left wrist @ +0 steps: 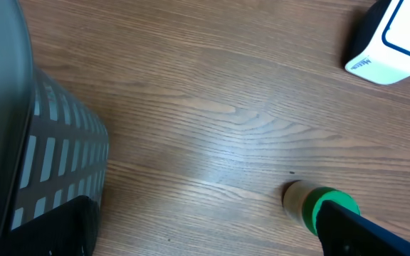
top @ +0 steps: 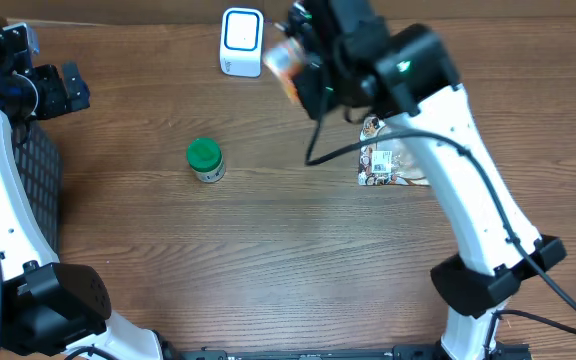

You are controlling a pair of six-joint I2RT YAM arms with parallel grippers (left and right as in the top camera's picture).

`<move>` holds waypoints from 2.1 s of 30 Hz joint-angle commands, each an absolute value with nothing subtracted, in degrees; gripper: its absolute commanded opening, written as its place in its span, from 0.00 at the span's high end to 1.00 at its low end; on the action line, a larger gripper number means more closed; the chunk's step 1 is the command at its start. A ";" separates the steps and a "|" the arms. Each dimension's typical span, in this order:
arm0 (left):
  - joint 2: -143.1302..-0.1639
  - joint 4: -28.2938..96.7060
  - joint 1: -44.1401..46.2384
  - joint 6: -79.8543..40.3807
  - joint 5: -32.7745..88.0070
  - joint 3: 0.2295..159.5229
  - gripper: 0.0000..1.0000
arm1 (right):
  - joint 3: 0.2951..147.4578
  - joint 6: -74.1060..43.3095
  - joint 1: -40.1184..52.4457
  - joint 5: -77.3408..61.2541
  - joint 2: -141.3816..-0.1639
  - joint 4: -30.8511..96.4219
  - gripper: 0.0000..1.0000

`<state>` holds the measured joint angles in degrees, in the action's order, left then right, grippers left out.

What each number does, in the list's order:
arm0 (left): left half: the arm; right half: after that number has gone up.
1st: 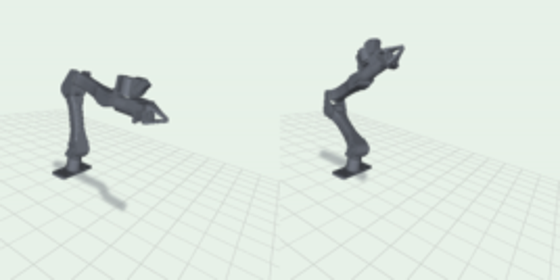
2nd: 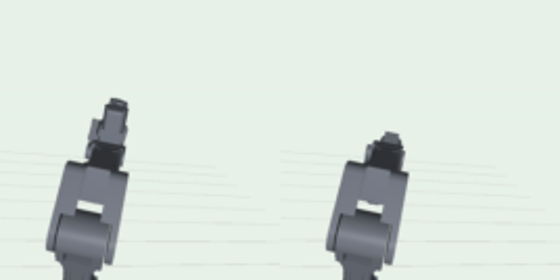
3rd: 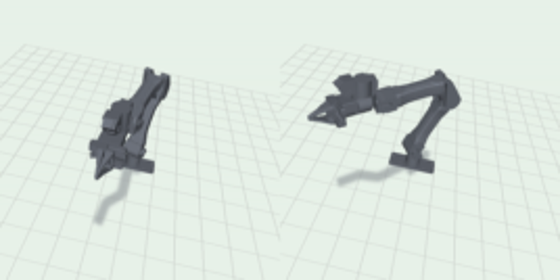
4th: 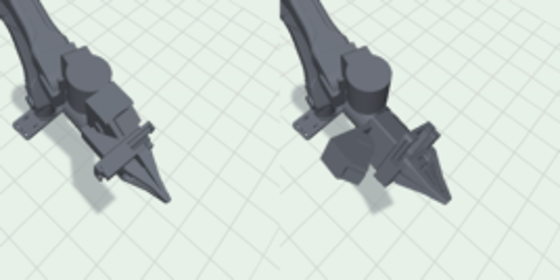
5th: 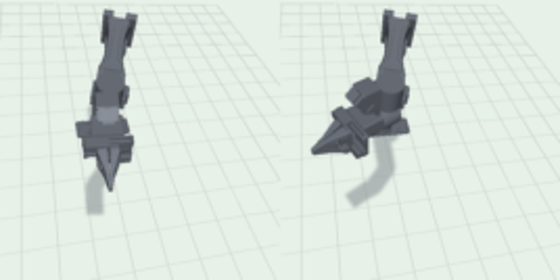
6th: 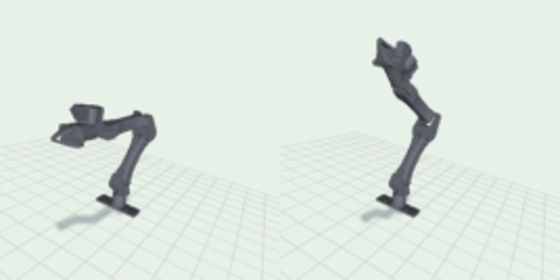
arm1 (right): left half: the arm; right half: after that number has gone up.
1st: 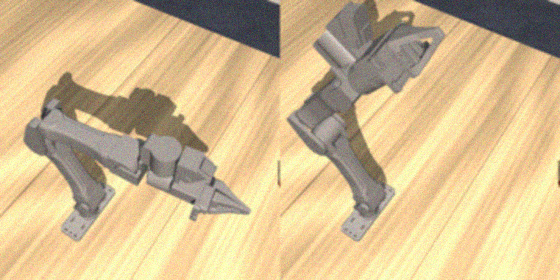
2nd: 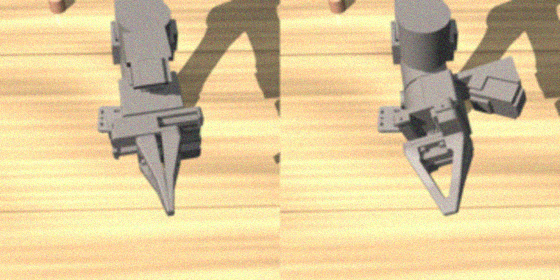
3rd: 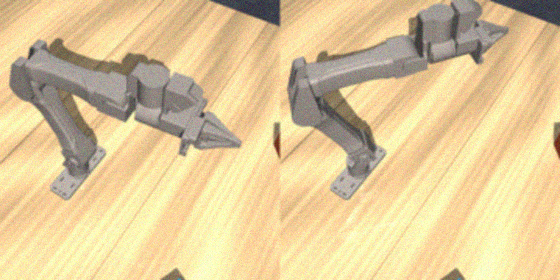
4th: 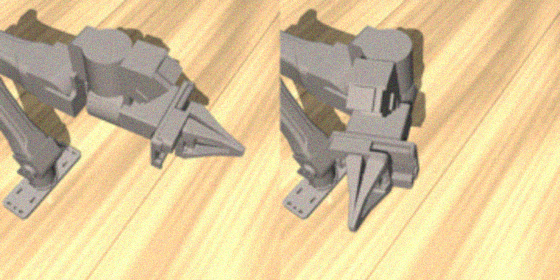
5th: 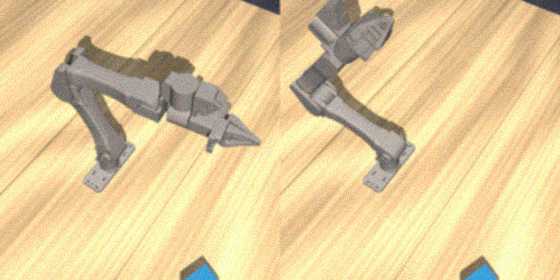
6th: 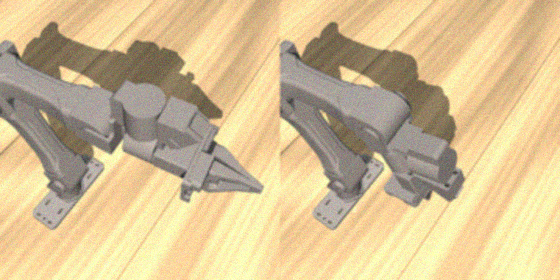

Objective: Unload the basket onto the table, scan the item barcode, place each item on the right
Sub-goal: 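Carry the tissue box right and drop it beside the snack bag, then reach the right gripper to the green-lidded jar and grasp it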

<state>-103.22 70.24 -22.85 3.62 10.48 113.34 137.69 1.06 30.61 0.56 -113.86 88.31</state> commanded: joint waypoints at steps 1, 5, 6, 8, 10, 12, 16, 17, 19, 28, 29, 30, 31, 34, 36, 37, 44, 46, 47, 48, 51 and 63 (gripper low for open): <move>-103.53 70.06 -22.48 5.17 10.50 113.62 0.01 | 132.75 -3.07 26.94 -3.99 -116.99 91.92 0.96; -103.53 70.06 -22.48 5.17 10.50 113.60 0.01 | 121.27 -3.09 22.92 -3.97 -117.14 90.37 0.96; -103.53 70.06 -22.48 5.17 10.50 113.60 0.01 | 118.63 -3.29 21.91 -3.97 -117.14 89.54 0.96; -103.53 70.06 -22.48 5.17 10.50 113.60 0.00 | 113.16 -3.70 19.57 -3.95 -117.14 87.29 0.96; -103.53 70.06 -22.48 5.17 10.48 113.60 0.00 | 108.12 -3.70 16.91 -3.95 -117.14 85.25 0.96; -103.53 70.06 -22.48 5.17 10.50 113.60 0.00 | 102.52 -3.88 12.97 -3.97 -117.14 83.15 0.96; -103.53 70.06 -22.48 5.17 10.50 113.60 0.01 | 97.62 -4.56 7.68 -4.32 -117.14 82.30 0.24; -103.53 70.06 -22.48 5.17 10.48 113.60 0.00 | 97.49 -4.54 6.94 -5.02 -117.14 82.50 0.14; -103.53 70.06 -22.48 5.17 10.48 113.60 0.00 | 97.54 -4.51 6.04 -6.87 -117.12 82.56 0.02; -103.53 70.04 -22.48 5.17 10.50 113.60 0.00 | 100.71 -4.51 8.38 -24.16 -117.12 75.64 0.00; -103.53 70.06 -22.48 5.17 10.48 113.60 0.00 | 100.71 -4.54 9.50 -24.71 -117.12 73.95 0.00; -103.53 70.06 -22.48 5.17 10.50 113.60 0.00 | 100.71 -4.51 10.72 -25.74 -117.12 72.18 0.00; -103.53 70.06 -22.48 5.17 10.50 113.60 0.00 | 100.71 -4.56 11.60 -26.44 -117.12 70.78 0.00; -103.53 70.06 -22.48 5.17 10.50 113.60 0.00 | 100.71 -4.78 16.45 -29.08 -117.12 62.52 0.00; -103.53 70.06 -22.48 5.17 10.50 113.60 0.00 | 100.68 -4.75 19.25 -33.12 -117.14 55.99 0.00; -103.53 70.06 -22.48 5.17 10.50 113.60 0.01 | 100.66 -4.75 20.62 -35.31 -117.14 52.62 0.00; -103.53 70.06 -22.48 5.17 10.50 113.60 0.00 | 100.57 -5.52 31.38 -30.68 -117.51 32.91 0.00; -103.53 70.06 -22.48 5.17 10.50 113.60 0.00 | 100.57 -7.77 34.57 -21.61 -118.19 30.57 0.00; -103.53 70.06 -22.48 5.17 10.50 113.60 0.00 | 100.57 -7.92 37.63 -14.52 -119.33 28.49 0.00; -103.53 70.06 -22.48 5.17 10.50 113.62 0.00 | 100.57 -7.14 40.38 -8.51 -120.57 26.87 0.00; -103.53 70.04 -22.48 5.17 10.50 113.60 0.00 | 100.57 -4.78 43.38 -2.26 -122.10 24.82 0.00; -103.53 70.06 -22.48 5.17 10.48 113.60 0.00 | 100.62 1.78 45.71 -3.20 -128.40 19.35 0.00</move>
